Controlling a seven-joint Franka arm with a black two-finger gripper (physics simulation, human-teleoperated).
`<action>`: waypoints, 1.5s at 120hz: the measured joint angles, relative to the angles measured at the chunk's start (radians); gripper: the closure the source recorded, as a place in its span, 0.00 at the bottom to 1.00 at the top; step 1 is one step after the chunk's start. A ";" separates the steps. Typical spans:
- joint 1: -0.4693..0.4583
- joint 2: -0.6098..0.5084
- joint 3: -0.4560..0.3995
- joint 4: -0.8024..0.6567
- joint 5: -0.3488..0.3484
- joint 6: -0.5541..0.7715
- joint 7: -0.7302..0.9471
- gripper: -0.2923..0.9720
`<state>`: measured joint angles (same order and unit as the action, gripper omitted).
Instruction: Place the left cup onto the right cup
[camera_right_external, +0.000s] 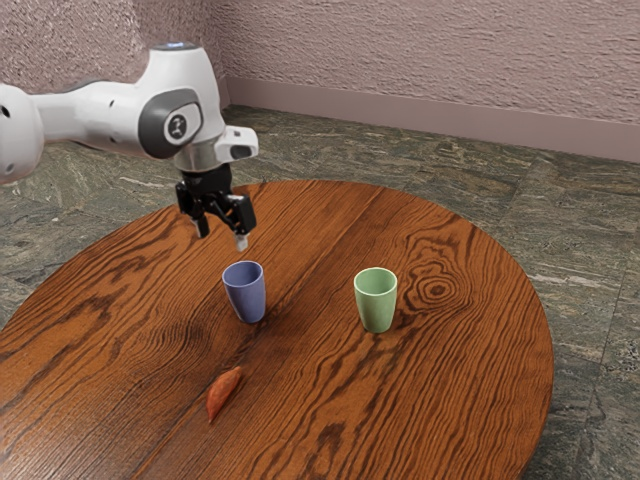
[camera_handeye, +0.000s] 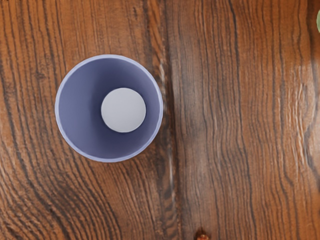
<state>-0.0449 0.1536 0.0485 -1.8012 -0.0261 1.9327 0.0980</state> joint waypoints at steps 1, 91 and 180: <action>-0.001 0.000 0.000 -0.001 0.000 0.001 0.000 0.25; -0.027 0.159 -0.007 0.071 -0.006 0.045 0.014 0.25; -0.032 0.258 0.010 0.126 -0.057 0.048 -0.080 0.25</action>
<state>-0.0767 0.4114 0.0585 -1.6757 -0.0833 1.9810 0.0182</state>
